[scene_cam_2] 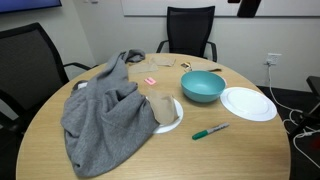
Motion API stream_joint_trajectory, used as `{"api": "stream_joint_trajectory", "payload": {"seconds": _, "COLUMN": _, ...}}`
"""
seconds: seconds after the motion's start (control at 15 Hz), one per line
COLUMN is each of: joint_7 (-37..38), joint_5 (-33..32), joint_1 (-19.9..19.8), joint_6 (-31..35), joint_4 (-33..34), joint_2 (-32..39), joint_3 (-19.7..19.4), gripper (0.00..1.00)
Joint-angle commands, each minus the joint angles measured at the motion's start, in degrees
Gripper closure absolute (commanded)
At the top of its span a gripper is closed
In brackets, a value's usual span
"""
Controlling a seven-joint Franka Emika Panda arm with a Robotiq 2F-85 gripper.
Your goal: Put the marker in the bowl
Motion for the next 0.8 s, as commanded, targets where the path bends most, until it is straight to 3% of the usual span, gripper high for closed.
{"api": "stream_joint_trajectory", "payload": {"seconds": 0.0, "joint_7": -8.56, "joint_5": 0.46, "joint_1": 0.90, "joint_6": 5.65, "joint_4": -3.08, "joint_2": 0.84, "joint_3": -2.33, "gripper": 0.00}}
{"api": "stream_joint_trajectory", "payload": {"seconds": 0.33, "joint_7": -18.37, "joint_5": 1.69, "joint_1": 0.86, "joint_6": 12.32, "joint_4": -6.25, "joint_2": 3.61, "joint_3": -3.94, "gripper": 0.00}}
{"api": "stream_joint_trajectory", "payload": {"seconds": 0.73, "joint_7": -27.84, "joint_5": 6.70, "joint_1": 0.34, "joint_6": 14.27, "joint_4": -6.19, "joint_2": 9.30, "joint_3": -4.26, "gripper": 0.00}}
